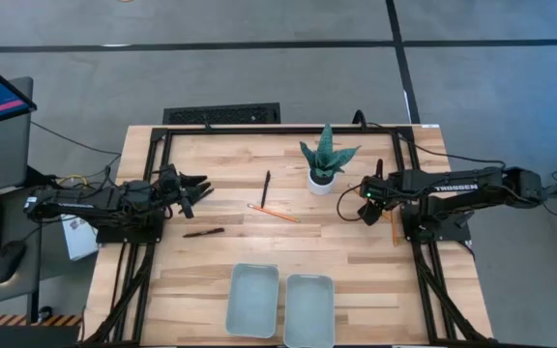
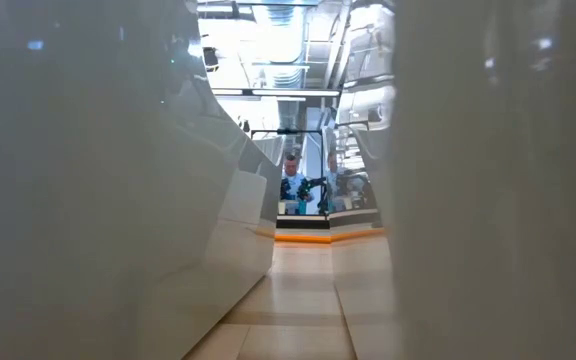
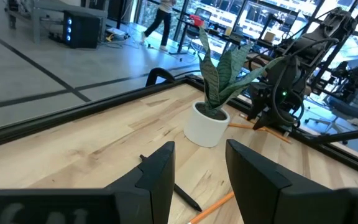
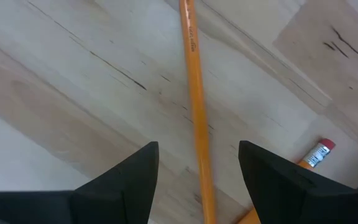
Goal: Sort pens & pencils
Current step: Put the middle pencil into the right gray bin
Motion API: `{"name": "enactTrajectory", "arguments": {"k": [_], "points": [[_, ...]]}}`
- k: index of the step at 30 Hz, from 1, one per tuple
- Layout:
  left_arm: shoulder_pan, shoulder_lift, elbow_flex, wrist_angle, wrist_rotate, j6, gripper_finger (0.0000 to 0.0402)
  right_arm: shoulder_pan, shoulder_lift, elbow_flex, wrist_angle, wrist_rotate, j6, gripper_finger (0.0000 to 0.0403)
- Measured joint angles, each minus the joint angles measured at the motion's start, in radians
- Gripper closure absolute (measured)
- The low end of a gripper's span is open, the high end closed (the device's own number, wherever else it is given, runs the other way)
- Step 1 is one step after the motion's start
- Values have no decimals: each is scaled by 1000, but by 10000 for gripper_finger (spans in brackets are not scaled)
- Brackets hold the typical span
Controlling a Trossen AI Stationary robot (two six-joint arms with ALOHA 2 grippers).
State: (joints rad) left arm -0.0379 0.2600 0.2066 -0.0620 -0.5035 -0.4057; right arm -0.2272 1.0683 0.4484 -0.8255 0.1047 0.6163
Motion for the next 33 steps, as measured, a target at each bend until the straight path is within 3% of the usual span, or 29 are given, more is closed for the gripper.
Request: {"name": "enactTrajectory", "arguments": {"k": [33], "points": [[0, 0, 0, -23, -1, 0, 269, -91, 0, 0, 2, -45, -35, 159]]}}
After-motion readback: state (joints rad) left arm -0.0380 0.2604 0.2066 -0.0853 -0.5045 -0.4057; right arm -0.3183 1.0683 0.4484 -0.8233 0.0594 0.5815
